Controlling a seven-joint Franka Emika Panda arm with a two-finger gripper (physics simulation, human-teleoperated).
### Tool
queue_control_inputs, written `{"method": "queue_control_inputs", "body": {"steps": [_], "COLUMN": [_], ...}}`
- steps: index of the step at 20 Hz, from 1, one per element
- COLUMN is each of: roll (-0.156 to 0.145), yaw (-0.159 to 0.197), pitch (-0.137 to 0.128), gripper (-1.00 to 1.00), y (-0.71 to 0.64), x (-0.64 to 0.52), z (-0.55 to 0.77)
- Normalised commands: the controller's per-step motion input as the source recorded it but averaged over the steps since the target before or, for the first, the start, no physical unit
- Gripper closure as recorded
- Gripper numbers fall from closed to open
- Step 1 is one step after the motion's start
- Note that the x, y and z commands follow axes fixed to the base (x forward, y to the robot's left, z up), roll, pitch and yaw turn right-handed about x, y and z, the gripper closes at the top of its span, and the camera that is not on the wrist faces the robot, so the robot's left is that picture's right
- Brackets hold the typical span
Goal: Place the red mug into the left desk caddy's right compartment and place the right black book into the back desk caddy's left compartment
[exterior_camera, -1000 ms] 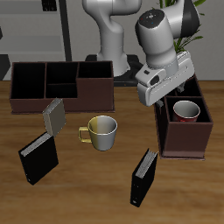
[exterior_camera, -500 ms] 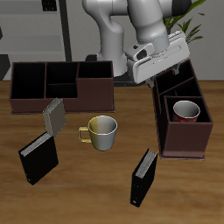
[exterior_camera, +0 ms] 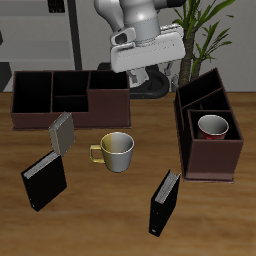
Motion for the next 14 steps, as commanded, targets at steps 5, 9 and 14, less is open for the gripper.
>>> {"method": "queue_control_inputs", "body": {"steps": [5, 9, 14], "roll": [-0.003, -0.004, 0.017], "yaw": [-0.100, -0.102, -0.055], "pitch": [-0.027, 0.003, 0.038], "gripper": [-1.00, -1.00, -1.00], "y": [-0.64, -0.93, -0.62], "x": [-0.15, -0.02, 0.08], "z": [0.12, 0.19, 0.18]}}
